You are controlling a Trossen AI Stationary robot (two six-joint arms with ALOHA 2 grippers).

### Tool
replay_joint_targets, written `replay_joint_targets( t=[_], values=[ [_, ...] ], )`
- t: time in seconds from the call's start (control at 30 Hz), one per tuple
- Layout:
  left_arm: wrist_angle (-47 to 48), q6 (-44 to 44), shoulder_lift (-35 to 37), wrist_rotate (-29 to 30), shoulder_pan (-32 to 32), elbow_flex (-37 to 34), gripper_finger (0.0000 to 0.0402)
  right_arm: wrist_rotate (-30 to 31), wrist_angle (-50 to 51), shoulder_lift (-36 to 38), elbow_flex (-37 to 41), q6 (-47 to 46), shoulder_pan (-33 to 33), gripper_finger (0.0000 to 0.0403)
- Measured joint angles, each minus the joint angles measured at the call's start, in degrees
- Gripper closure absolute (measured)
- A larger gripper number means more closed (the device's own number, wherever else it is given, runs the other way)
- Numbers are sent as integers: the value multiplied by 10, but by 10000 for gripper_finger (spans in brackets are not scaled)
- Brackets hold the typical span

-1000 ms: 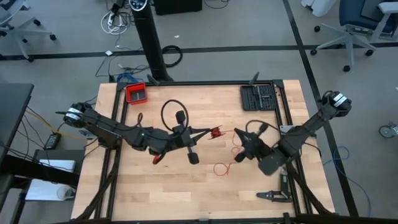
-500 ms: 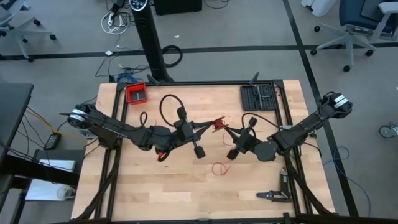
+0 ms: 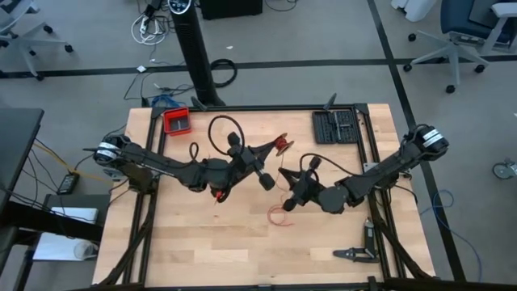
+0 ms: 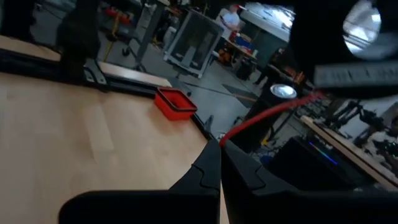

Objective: Coil cords
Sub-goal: Coil the red wire onto the spool

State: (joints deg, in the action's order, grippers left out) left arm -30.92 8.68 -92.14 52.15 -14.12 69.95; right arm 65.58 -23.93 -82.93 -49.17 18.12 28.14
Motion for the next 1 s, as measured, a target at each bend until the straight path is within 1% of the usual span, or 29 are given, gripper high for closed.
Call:
replay_joint_targets(
  t=[0.17,0.23,0.43,0.53,0.7,0.8,1.0],
  values=[
    [0,-29,0,2,5,0,400,-42,20,-4,-41,33,-10,403],
    [5,-44,0,2,6,0,400,-54,57,-2,-61,34,-14,403],
    [25,-48,0,2,6,0,398,-89,200,-1,-130,34,-21,403],
    [48,-65,0,-5,6,0,397,-90,247,-1,-159,35,-20,403],
    [81,-94,0,-55,6,0,397,-90,294,0,-199,51,-20,403],
    [103,-94,0,-60,6,0,396,-84,312,1,-216,64,-20,403],
    [152,-91,8,-62,5,1,396,-59,363,18,-237,56,2,403]
  ],
)
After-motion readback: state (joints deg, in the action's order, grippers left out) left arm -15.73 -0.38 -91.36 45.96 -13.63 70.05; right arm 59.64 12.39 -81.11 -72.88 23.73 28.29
